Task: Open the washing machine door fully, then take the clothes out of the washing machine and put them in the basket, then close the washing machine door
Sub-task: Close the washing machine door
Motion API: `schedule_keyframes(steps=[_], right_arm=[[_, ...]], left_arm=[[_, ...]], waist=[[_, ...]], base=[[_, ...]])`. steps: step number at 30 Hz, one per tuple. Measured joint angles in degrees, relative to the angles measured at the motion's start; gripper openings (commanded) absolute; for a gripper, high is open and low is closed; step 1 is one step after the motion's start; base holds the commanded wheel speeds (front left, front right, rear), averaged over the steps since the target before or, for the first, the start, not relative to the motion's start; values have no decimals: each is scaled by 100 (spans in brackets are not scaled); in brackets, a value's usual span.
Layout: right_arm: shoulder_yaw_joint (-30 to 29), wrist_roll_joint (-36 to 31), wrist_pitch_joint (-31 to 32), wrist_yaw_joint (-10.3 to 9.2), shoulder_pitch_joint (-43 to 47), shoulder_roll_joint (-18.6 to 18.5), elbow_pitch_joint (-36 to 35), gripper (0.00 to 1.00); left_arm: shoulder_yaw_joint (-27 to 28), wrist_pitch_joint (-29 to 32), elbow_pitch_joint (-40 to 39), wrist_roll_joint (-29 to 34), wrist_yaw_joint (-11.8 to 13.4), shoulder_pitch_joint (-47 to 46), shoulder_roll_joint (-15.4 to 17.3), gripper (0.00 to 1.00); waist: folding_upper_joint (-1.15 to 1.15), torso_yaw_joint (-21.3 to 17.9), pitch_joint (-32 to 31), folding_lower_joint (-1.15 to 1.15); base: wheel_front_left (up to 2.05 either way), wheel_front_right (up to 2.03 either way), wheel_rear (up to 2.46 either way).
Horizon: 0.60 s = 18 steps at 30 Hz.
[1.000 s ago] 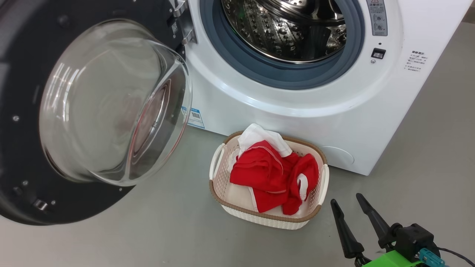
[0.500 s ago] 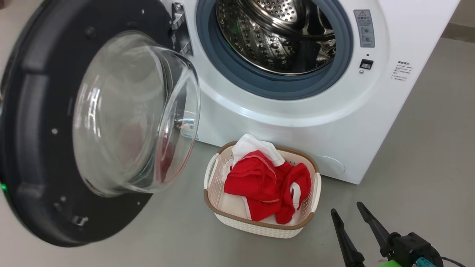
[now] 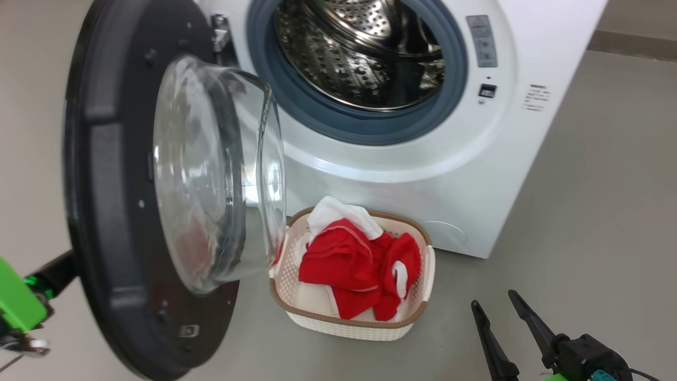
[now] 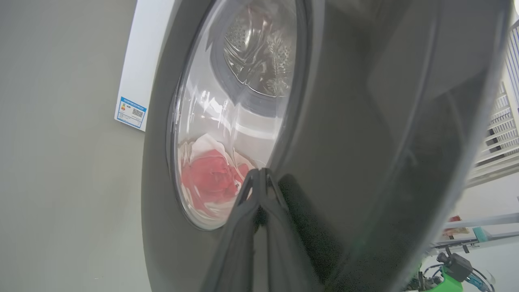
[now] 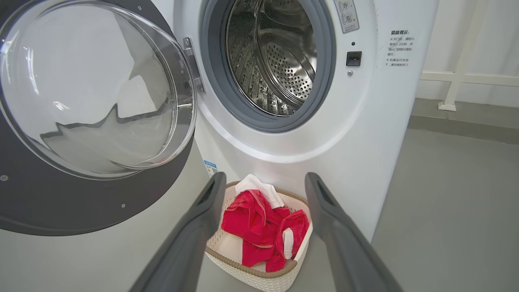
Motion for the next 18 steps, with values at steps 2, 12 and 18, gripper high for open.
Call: schedule_keyframes(steps=[2,12,18], right_arm=[[-5,0,0,0,-1,2,-3,100],[-35,-1,0,0,-4,4,-26,100],[-44,0,0,0,-4,4,-26,100]], left_arm=[[-86,-47,-188,-34,0,23,-9,0],[-487,-257,-910,-122,2,11,-145,0],[-641,-427,-1017,-127,0,-7,-220,0]], waist=[[0,-84,14,0],[0,-558,124,0],[0,-725,154,-1]], base=[[0,0,0],[0,0,0],[0,0,0]])
